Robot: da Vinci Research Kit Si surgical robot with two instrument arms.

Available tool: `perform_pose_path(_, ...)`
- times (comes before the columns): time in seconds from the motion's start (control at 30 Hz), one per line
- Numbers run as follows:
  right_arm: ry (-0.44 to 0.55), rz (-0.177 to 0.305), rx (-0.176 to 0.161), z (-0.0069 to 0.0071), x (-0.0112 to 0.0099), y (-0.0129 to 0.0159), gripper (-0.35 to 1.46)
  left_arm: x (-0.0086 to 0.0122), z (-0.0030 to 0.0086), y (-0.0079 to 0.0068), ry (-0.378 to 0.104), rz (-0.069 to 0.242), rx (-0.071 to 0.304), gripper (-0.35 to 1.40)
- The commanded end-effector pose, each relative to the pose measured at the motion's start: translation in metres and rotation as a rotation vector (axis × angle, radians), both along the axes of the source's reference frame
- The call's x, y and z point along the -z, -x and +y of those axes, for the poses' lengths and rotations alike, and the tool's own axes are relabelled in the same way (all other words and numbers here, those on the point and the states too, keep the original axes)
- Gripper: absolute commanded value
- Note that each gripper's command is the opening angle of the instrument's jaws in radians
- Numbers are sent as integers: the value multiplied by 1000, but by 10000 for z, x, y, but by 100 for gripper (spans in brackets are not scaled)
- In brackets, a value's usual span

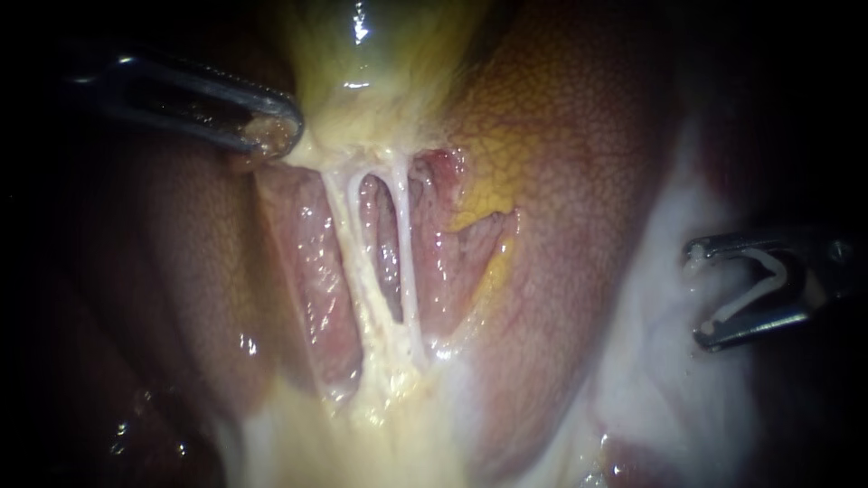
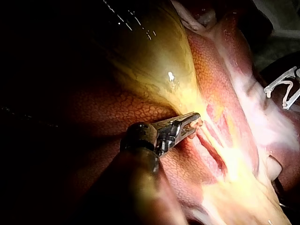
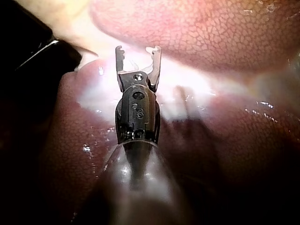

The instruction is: Clipping first clip left tube

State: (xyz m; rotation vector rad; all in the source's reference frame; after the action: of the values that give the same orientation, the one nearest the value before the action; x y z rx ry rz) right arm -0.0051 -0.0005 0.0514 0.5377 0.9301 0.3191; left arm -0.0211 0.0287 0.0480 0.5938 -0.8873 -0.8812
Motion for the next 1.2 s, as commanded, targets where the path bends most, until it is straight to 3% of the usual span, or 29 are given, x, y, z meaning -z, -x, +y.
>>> perform_pose_path(0.03, 0, -1, -1, 0, 1, -1, 54, 0, 0, 0, 0, 0, 0, -35)
perform_pose_path(0.27, -4, 9, -9, 0, 7, -15, 56, -1, 0, 0, 0, 0, 0, -35)
perform_pose_path(0.77, -41, 92, -18, -2, 34, -72, 57, -4, -1, 1, 2, 1, 0, -35)
perform_pose_path(1.2, -55, 176, -23, 1, 32, -129, 58, -4, -1, 1, 2, 1, 1, -35)
